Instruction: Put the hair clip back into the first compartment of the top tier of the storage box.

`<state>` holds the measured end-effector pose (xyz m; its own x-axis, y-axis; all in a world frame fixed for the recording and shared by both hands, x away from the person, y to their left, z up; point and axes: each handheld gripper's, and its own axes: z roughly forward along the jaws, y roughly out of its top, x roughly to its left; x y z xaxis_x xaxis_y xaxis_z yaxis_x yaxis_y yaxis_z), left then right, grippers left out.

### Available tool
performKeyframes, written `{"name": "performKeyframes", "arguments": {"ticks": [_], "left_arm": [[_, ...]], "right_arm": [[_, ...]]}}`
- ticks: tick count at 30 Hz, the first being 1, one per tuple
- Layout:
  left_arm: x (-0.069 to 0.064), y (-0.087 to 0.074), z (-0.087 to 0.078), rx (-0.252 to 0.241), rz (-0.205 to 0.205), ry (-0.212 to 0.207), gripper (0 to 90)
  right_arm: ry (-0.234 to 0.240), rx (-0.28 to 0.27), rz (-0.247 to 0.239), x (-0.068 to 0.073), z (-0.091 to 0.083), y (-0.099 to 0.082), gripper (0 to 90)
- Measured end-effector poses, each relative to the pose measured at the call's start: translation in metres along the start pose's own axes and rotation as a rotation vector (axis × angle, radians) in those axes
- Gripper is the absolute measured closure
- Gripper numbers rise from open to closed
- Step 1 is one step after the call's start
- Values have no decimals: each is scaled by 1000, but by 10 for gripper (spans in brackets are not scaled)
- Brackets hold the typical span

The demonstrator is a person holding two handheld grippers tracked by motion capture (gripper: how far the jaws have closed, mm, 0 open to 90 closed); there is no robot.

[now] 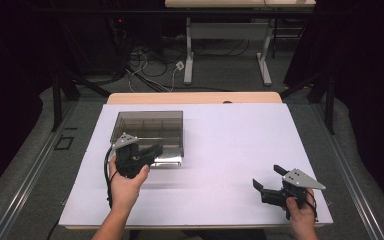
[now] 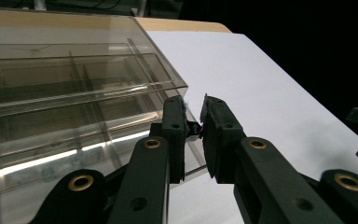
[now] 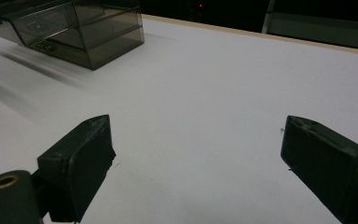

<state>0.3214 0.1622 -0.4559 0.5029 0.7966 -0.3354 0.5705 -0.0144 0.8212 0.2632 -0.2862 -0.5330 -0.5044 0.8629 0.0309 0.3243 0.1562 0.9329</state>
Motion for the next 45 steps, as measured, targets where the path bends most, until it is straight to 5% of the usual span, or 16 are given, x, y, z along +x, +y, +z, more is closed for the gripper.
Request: {"name": "performKeyframes", "arguments": {"ticks": [45], "left_arm": [[59,-5,-40,-89,-91,134,792]], "right_arm": [[0,-11,-9,-1,-1,1,88]]}}
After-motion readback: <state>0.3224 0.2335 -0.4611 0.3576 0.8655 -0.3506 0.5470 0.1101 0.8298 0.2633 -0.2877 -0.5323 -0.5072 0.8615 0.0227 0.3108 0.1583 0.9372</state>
